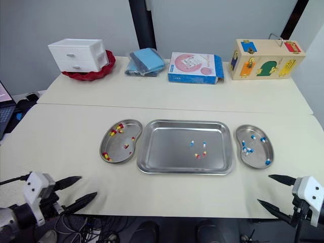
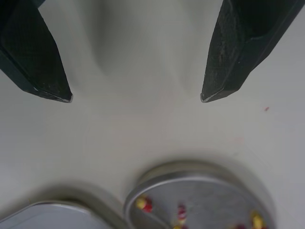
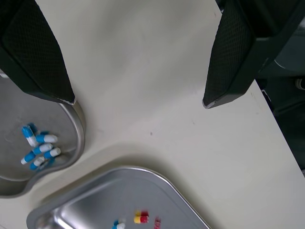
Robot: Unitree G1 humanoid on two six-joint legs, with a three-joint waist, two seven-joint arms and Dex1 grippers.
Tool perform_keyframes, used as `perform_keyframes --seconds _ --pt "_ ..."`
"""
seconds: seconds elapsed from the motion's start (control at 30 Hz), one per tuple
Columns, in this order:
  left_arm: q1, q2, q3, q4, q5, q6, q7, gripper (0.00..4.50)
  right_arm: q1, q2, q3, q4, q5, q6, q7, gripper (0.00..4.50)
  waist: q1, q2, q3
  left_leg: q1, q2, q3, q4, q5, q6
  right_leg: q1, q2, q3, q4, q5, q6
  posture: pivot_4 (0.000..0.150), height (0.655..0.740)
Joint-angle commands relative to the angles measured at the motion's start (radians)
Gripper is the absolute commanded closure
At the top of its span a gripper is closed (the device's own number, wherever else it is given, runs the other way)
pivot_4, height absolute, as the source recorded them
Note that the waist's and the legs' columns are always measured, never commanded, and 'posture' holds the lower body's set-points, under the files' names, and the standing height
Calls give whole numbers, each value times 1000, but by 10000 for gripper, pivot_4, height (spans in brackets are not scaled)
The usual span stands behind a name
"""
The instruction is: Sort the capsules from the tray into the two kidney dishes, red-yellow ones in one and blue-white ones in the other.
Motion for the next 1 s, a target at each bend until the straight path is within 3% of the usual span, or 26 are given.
perform_keyframes --seconds 0.03,0.3,0.77,0.87,1.0 --pt "-80 31 -59 -119 -52 62 25 358 -19 24 29 -86 19 16 -46 0 2 0 0 0 0 0 0 0 0 1 0 0 0 0 0 1500 7400" --pt "-190 51 -143 -232 -114 185 78 358 -41 114 172 -229 -10 64 -173 0 -3 2 0 1 0 -1 0 0 0 1 0 0 0 0 0 1500 7400" --pt "-233 76 -215 -220 -119 188 30 358 -82 144 288 -284 -42 92 -281 0 -1 2 0 1 0 -1 0 0 0 1 0 -1 0 0 0 1500 7400" --pt "-323 40 -343 -195 -71 158 42 358 -77 150 307 -274 -50 74 -284 0 3 2 0 1 0 -1 0 0 0 1 0 -1 0 0 0 1500 7400" --pt "-466 -7 -483 -114 -1 131 42 9379 -82 158 327 -271 -54 68 -293 0 3 2 -1 1 0 -2 1 0 0 2 0 -1 0 0 0 1500 7400"
